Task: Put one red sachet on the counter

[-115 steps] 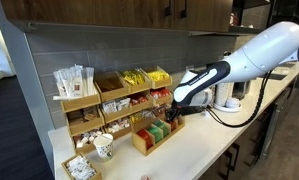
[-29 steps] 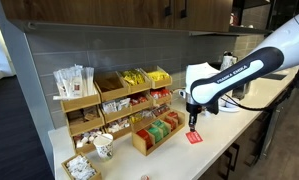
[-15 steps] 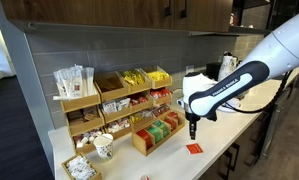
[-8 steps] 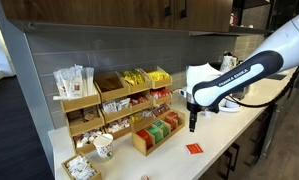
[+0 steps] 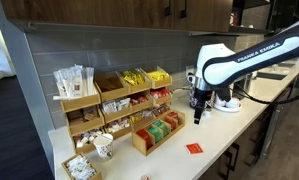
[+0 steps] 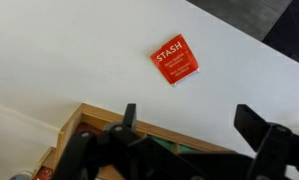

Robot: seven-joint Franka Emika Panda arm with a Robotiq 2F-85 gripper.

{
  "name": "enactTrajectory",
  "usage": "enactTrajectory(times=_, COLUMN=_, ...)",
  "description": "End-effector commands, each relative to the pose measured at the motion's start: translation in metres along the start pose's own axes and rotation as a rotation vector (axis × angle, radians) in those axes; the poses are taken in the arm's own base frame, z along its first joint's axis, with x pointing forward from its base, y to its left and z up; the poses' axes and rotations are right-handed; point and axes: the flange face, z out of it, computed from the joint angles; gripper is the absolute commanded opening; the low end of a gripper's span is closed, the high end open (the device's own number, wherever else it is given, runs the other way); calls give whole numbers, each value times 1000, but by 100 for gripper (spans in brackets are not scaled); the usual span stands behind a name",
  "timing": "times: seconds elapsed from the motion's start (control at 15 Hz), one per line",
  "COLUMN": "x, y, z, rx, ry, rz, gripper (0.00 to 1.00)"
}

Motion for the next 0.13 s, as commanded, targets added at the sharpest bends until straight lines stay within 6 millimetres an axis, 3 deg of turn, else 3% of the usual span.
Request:
enactTrajectory(times=0.0, x=-2, y=-2, z=-7, rx=8, ry=5, rz=6, gripper=100)
enactTrajectory(times=0.07, x=-4, y=-3, z=-13, rx=12, ry=10, rz=9, gripper=100)
